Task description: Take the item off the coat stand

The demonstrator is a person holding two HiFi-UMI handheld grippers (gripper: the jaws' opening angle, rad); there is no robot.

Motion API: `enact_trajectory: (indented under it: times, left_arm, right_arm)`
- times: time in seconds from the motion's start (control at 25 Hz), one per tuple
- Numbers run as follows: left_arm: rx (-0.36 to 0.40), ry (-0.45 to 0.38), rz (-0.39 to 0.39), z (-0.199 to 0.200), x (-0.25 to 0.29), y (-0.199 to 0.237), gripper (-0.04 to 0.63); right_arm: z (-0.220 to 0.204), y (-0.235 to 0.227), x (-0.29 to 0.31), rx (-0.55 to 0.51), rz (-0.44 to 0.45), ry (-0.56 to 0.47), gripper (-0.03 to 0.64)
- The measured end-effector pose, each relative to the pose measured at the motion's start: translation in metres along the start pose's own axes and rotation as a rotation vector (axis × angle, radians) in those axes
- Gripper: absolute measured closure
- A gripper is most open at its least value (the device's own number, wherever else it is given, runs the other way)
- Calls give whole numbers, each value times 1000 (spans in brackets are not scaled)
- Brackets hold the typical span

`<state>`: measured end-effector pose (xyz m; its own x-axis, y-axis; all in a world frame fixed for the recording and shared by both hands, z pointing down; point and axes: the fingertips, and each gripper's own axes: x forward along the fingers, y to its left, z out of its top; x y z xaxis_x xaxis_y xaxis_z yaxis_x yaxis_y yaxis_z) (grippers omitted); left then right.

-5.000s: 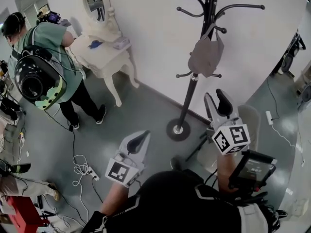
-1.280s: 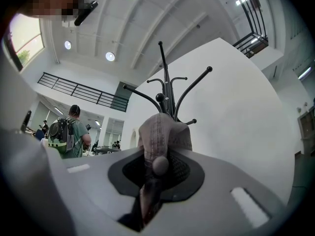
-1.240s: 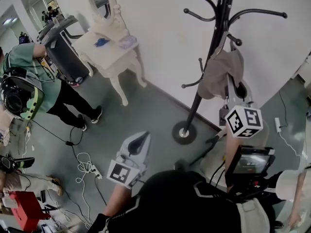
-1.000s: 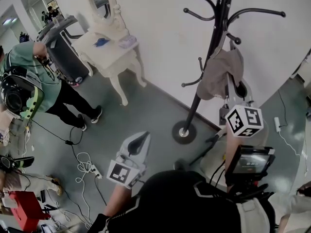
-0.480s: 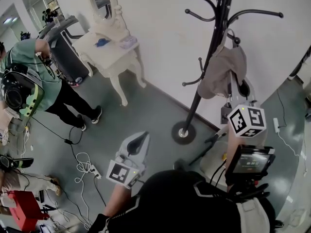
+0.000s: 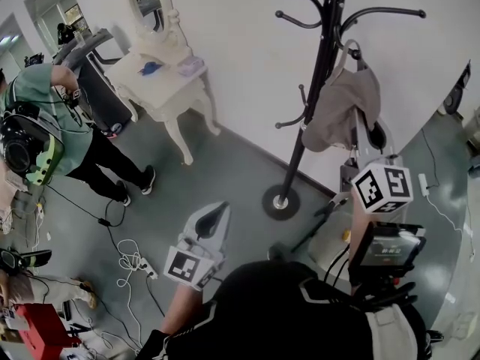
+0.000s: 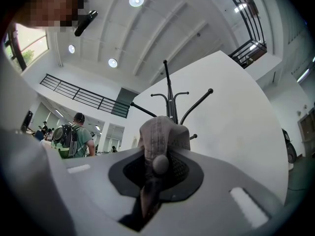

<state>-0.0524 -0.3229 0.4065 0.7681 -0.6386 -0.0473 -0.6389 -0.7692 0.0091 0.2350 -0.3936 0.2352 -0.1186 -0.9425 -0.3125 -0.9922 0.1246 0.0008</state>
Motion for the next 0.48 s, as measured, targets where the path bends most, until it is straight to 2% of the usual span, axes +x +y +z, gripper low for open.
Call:
enact_trajectory:
  times: [0.28,0.48]
  left_arm:
    - [4,1,-38,7,-11,-14,603]
    - [3,4,-46,4,-9,-13,603]
  right_arm:
    - [18,10,-24,-9,-6,-4,580]
    - [14,13,-32,-7,-4,2,580]
